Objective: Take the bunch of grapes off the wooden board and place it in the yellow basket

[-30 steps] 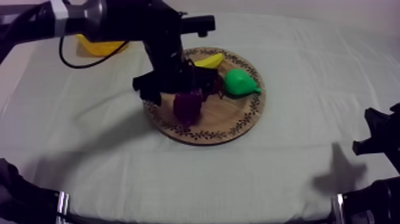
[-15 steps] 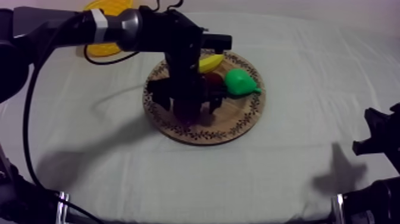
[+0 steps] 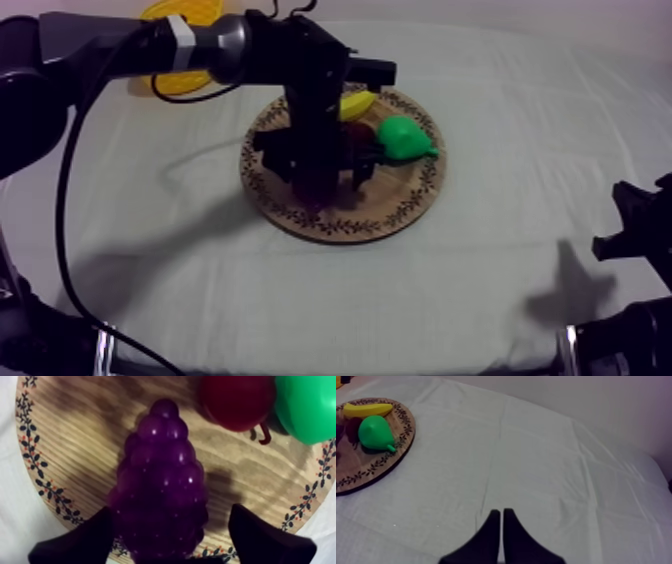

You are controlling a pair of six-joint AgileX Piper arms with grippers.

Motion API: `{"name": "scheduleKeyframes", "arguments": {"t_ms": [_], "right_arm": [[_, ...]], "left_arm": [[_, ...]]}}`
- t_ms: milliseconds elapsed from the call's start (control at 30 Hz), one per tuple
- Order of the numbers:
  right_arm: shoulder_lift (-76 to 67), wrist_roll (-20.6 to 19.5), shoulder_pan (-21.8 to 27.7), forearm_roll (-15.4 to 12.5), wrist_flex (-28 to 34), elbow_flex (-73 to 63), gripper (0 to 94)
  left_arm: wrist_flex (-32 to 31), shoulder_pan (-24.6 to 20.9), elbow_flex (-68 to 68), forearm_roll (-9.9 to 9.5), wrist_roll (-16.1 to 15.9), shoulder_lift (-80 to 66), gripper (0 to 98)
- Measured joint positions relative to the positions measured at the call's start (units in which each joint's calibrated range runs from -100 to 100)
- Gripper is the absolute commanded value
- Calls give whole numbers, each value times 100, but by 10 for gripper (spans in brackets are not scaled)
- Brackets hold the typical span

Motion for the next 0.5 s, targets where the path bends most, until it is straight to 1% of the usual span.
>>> {"name": "scheduleKeyframes", "arguments": {"t_ms": [100,233,333,500], "right_arm": [[0,0,0,0,9,0,3],[0,0,0,0,8,0,3],[0,0,0,0,8,0,3],[0,0,0,0,8,0,3]], "left_arm": [[79,8,-73,-12,17,55,558],[165,16,-152,-25,21,101,472],[214,16,-187,-32,21,129,446],[205,27,-178,-43,56,126,439]]}}
